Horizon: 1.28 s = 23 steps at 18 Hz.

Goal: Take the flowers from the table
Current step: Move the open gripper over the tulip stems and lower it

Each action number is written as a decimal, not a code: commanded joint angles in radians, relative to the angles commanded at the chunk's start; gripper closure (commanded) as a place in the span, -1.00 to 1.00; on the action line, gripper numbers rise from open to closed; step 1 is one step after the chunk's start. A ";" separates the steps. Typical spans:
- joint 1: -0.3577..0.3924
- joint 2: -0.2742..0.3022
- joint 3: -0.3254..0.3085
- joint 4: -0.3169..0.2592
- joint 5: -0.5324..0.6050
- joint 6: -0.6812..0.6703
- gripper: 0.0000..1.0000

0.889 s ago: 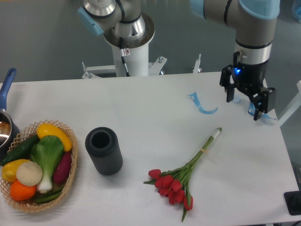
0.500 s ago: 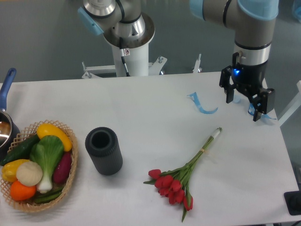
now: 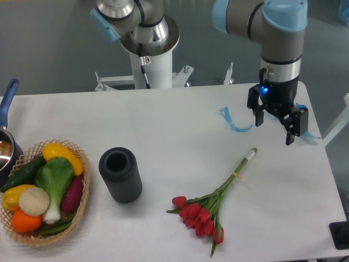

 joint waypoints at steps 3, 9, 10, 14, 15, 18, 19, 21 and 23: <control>-0.031 -0.018 -0.026 0.000 0.000 -0.057 -1.00; -0.069 -0.083 -0.058 0.020 0.005 -0.189 -1.00; -0.077 -0.097 -0.061 0.024 0.005 -0.193 -1.00; -0.100 -0.158 -0.060 0.069 0.000 -0.213 -1.00; -0.103 -0.188 -0.061 0.069 -0.002 -0.219 -1.00; -0.104 -0.238 -0.049 0.071 -0.014 -0.219 -1.00; -0.104 -0.251 -0.045 0.071 -0.015 -0.219 -1.00; -0.104 -0.267 -0.048 0.071 -0.023 -0.219 -1.00; -0.104 -0.291 -0.042 0.072 -0.023 -0.221 -1.00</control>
